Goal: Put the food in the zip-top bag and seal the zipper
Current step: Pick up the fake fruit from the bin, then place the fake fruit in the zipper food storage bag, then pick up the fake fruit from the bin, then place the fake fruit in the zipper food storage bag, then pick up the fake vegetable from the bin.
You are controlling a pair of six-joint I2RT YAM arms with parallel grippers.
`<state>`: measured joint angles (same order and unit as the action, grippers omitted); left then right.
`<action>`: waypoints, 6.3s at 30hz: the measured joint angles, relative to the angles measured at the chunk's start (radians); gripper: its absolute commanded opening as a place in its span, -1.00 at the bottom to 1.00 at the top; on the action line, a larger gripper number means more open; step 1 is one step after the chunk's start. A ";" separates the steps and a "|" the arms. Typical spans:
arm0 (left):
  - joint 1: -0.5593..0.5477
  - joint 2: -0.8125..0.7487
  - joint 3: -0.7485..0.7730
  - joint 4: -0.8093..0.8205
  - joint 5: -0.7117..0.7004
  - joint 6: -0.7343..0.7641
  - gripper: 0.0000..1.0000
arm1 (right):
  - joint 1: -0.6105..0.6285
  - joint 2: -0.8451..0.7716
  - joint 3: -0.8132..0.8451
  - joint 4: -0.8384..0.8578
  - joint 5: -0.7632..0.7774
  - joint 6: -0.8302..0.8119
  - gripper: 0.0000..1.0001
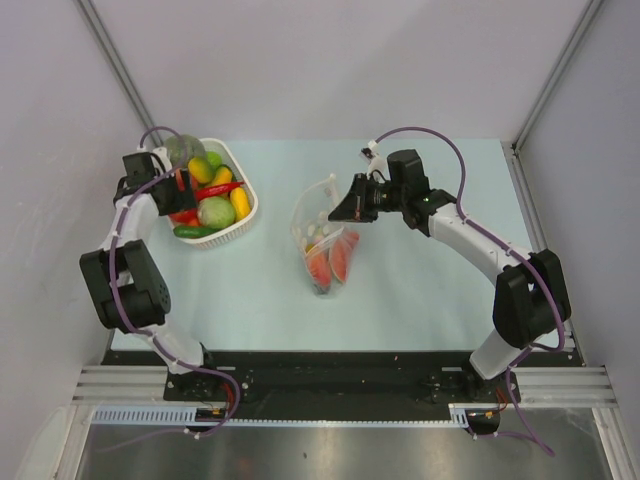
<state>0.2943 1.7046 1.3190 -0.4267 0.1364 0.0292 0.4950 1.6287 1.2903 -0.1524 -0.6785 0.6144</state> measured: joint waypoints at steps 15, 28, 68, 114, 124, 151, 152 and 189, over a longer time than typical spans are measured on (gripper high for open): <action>-0.085 -0.175 0.084 -0.057 0.016 -0.034 0.08 | 0.010 0.013 0.009 -0.009 0.000 -0.013 -1.00; -0.726 -0.347 0.166 -0.064 0.235 -0.133 0.14 | 0.034 0.018 0.020 -0.007 -0.001 -0.013 -1.00; -0.230 0.050 0.232 0.022 -0.154 -0.108 0.75 | 0.001 0.017 0.034 0.113 -0.098 0.040 -1.00; -0.256 0.071 0.398 -0.032 -0.092 -0.046 -0.17 | -0.014 0.033 0.034 0.098 -0.093 0.040 -1.00; -0.629 -0.364 0.259 -0.058 0.191 -0.028 -0.14 | 0.002 0.033 0.034 0.099 -0.093 0.040 -1.00; -0.290 -0.141 0.203 -0.294 0.103 0.207 0.93 | 0.000 0.033 0.026 0.108 -0.095 0.040 -1.00; -0.276 -0.113 0.205 -0.299 0.103 0.230 0.94 | 0.000 0.033 0.024 0.109 -0.095 0.040 -1.00; -0.257 0.161 0.237 -0.327 -0.034 0.597 0.72 | -0.005 0.039 0.016 0.103 -0.097 0.037 -1.00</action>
<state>0.0368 1.8660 1.5562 -0.7532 0.1024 0.6266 0.4896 1.6676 1.3067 -0.0494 -0.7757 0.6510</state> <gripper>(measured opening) 0.973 0.010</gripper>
